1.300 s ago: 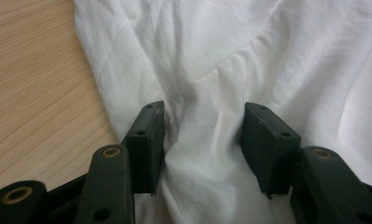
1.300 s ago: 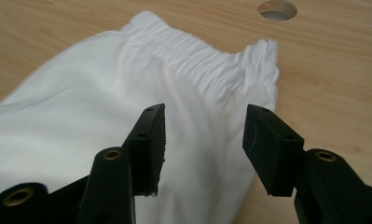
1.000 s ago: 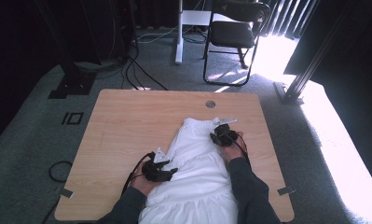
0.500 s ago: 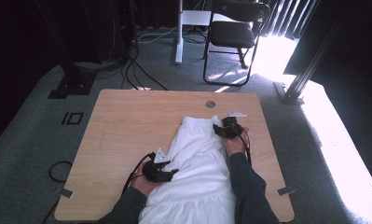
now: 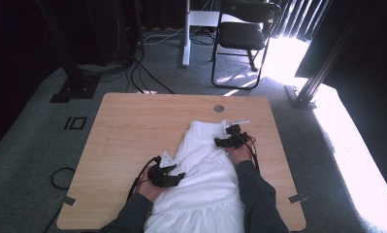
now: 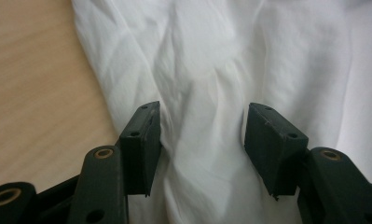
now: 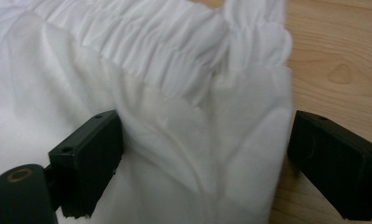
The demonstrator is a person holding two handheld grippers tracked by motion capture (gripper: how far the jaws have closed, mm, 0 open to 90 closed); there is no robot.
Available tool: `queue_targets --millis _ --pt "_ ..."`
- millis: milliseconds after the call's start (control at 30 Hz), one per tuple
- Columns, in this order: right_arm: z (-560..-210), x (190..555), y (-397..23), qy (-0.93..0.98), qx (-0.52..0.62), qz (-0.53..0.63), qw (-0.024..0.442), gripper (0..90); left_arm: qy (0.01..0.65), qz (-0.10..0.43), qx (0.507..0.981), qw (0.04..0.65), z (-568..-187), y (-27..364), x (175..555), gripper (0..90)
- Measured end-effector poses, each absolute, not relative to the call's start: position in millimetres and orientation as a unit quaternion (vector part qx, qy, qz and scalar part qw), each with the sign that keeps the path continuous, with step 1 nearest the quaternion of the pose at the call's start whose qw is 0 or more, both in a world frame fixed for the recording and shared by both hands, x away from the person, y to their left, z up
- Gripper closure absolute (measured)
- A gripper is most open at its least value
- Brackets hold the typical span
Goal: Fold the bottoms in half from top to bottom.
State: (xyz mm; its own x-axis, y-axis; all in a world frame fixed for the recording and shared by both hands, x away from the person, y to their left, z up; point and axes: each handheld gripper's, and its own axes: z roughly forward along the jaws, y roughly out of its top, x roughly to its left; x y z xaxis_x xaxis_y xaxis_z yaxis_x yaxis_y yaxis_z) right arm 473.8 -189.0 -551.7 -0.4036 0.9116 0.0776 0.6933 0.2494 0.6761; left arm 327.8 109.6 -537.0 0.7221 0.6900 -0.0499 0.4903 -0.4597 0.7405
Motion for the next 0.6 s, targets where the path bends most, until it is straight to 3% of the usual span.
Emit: queue_targets --millis 100,133,167,200,233,267,600 --pt "-551 473 -186 0.777 0.516 0.313 0.18 17.3 0.355 0.136 0.836 0.396 -529 112 334 46.8" --pt "-549 472 -185 0.778 0.515 0.309 0.183 31.0 0.361 0.141 0.829 0.404 -521 114 344 46.6" --pt "-549 472 -185 0.778 0.515 0.309 0.183 31.0 0.361 0.141 0.829 0.404 -521 114 344 46.3" --pt "-546 471 -185 0.78 0.513 0.31 0.18 50.6 0.369 0.135 0.824 0.409 -517 114 359 45.8" --pt "-546 471 -185 0.78 0.513 0.31 0.18 50.6 0.369 0.135 0.824 0.409 -517 114 359 45.6" --pt "-544 471 -184 0.784 0.509 0.31 0.176 60.5 0.375 0.129 0.818 0.416 -514 111 374 45.3" --pt "-544 474 -186 0.781 0.511 0.323 0.157 80.5 0.417 0.091 0.811 0.4 -523 74 456 40.6"
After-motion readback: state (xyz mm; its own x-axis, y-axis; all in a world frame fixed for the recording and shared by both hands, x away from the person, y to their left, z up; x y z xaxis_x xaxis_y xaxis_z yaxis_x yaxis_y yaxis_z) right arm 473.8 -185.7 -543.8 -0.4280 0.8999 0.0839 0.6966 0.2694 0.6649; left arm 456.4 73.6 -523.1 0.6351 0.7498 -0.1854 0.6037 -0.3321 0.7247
